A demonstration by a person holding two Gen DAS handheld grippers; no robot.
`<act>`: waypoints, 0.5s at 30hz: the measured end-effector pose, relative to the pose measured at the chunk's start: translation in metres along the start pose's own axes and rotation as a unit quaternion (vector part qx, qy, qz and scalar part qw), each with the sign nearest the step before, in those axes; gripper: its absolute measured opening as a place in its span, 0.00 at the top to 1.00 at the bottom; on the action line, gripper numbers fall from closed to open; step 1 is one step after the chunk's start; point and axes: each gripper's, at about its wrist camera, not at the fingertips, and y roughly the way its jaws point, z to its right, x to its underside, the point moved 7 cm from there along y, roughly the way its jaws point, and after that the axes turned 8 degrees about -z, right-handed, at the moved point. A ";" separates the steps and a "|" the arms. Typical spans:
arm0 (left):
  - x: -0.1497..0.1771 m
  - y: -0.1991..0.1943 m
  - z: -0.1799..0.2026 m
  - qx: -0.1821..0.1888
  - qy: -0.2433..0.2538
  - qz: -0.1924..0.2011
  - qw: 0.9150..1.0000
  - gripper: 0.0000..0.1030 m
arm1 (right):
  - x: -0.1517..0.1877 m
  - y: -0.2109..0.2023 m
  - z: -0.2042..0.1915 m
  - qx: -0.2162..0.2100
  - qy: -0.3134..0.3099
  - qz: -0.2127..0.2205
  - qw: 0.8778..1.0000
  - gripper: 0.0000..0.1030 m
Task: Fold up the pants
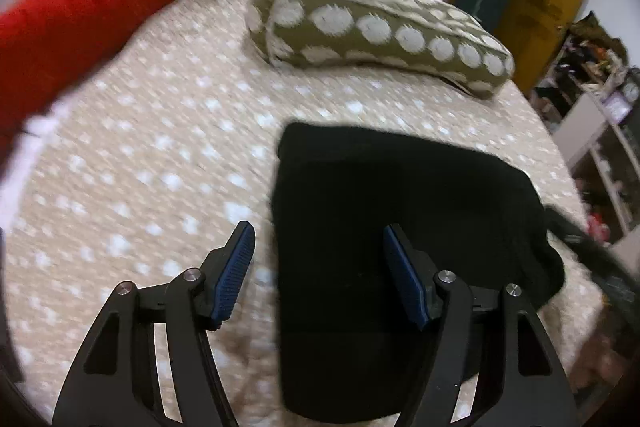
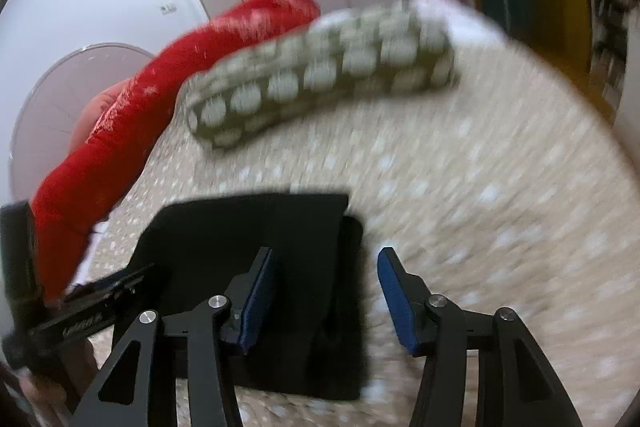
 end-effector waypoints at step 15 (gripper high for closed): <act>-0.004 0.014 0.011 -0.032 0.022 0.005 0.999 0.34 | 0.022 -0.001 -0.037 -0.007 -0.064 -0.016 0.998 0.70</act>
